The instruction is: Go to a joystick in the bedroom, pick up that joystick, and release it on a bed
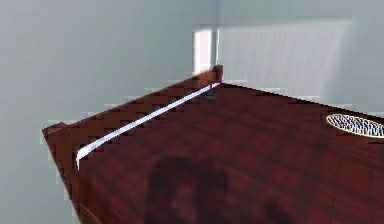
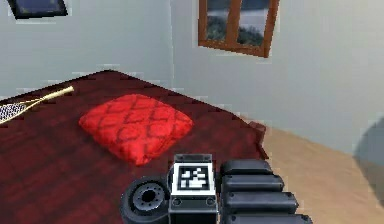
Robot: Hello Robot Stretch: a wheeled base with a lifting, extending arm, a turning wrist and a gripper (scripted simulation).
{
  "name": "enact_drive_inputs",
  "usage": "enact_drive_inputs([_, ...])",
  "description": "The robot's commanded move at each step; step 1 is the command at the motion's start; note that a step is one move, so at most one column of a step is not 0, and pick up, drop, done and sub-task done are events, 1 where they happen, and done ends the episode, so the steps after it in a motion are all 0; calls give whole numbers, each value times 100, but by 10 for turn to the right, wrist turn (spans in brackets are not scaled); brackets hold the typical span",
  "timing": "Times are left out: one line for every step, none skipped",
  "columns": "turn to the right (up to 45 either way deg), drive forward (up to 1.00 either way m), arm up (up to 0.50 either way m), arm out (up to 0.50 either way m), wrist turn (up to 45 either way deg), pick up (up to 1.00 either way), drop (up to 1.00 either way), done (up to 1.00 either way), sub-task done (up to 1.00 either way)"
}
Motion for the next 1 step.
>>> enact_drive_inputs([450,0,0,0,0,0,0,0,0])
